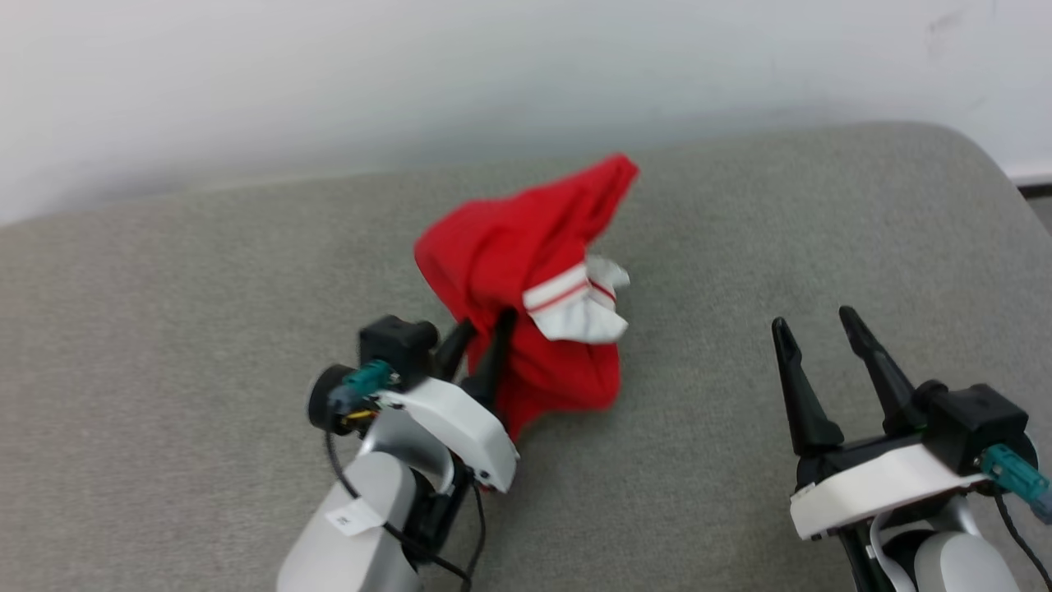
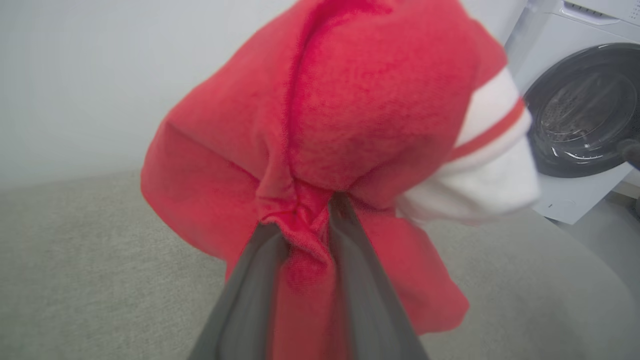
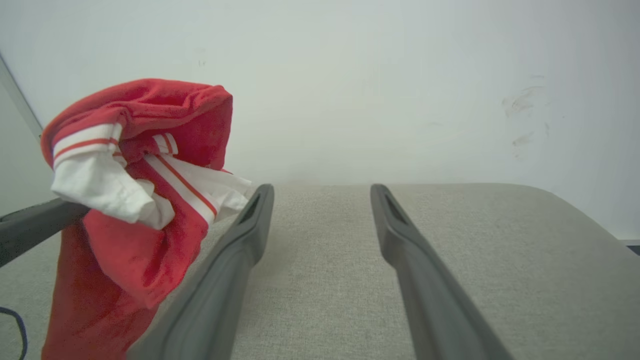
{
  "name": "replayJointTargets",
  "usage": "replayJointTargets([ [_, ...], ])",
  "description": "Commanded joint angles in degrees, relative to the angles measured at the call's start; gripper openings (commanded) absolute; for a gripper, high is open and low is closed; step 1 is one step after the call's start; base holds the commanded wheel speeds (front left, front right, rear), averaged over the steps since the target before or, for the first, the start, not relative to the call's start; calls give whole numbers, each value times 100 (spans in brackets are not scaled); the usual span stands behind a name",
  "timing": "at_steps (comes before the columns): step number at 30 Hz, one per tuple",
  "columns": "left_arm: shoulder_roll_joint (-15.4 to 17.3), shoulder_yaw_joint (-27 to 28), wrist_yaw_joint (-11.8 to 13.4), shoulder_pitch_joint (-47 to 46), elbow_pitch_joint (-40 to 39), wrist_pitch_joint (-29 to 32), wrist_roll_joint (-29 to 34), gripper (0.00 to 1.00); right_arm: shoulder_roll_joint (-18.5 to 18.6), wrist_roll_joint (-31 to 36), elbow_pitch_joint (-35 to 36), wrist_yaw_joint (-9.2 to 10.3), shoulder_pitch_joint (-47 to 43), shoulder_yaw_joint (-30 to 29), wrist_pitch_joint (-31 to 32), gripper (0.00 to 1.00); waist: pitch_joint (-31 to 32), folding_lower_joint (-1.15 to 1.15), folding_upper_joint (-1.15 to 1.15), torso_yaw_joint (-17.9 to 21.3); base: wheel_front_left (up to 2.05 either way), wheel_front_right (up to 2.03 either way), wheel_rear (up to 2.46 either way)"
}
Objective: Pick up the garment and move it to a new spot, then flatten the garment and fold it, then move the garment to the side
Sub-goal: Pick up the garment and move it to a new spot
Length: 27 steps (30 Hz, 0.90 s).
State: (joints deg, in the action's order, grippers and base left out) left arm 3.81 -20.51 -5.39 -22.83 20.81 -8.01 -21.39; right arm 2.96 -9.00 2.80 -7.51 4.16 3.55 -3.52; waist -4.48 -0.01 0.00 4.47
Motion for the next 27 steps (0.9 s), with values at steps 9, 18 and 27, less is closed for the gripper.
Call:
replayJointTargets([
  [9,31,-607,-18,-112,951,551,205,23,-12,-166,-172,3,303,10,-273,100,-790,1,0,382,0,0,0],
  [18,19,-663,10,-72,786,-63,221,100,-11,-146,-404,3,246,-52,-334,100,-407,1,0,166,0,0,0],
  [27,146,-360,522,594,-11,-595,227,100,-11,-87,-482,4,-158,-49,-136,100,384,1,0,-139,0,0,0],
])
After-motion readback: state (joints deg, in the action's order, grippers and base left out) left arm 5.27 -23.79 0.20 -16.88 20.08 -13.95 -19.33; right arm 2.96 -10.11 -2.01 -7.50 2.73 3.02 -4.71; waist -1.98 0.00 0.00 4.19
